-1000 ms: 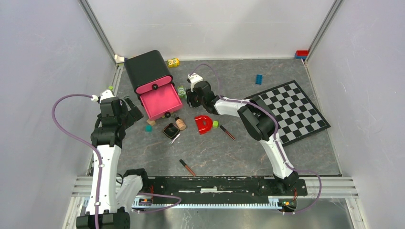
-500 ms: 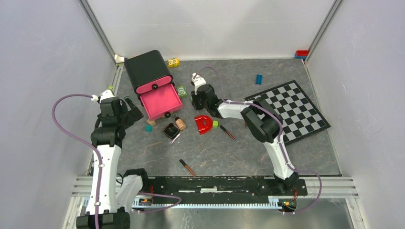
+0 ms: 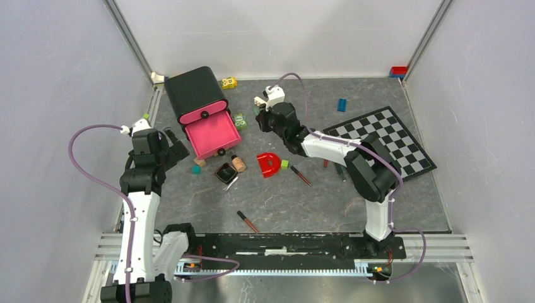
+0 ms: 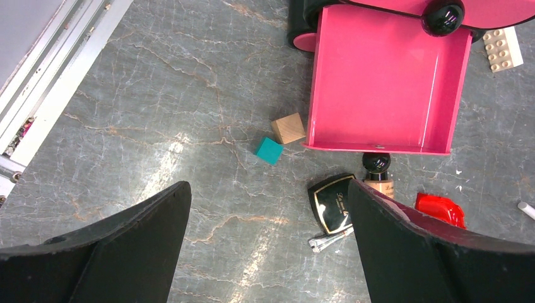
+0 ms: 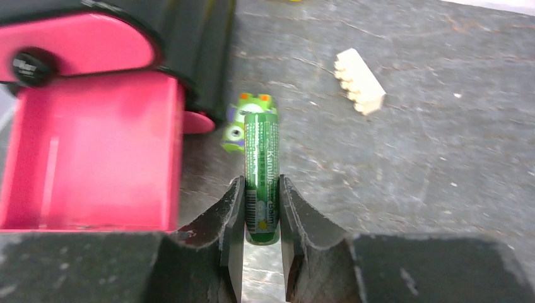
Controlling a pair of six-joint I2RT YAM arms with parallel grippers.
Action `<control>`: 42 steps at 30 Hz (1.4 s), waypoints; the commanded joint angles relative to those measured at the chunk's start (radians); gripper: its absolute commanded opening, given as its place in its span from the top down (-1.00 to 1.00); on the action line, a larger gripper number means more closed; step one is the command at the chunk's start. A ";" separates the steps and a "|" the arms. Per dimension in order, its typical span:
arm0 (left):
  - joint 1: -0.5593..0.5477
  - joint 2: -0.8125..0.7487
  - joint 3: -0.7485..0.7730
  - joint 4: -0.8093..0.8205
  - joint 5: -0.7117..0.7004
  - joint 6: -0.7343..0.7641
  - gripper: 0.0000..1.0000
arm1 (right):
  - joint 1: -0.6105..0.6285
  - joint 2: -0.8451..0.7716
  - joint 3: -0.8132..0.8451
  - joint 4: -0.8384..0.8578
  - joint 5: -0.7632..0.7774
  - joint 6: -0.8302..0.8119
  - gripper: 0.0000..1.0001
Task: Organize the makeup
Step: Pick up the makeup from the center of the board, then place the makeup in the drawer.
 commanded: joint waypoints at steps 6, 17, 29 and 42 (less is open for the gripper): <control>0.000 -0.016 0.000 0.037 -0.001 0.016 -1.00 | 0.061 0.018 0.062 0.188 -0.178 0.174 0.60; 0.001 -0.015 0.000 0.037 0.002 0.016 -1.00 | 0.162 0.142 0.186 0.221 -0.031 0.190 0.62; 0.001 -0.015 -0.001 0.037 0.003 0.014 -1.00 | 0.192 0.289 0.340 0.111 0.116 0.132 0.64; 0.001 -0.016 -0.001 0.037 0.001 0.014 -1.00 | 0.214 0.351 0.416 0.019 0.196 0.037 0.59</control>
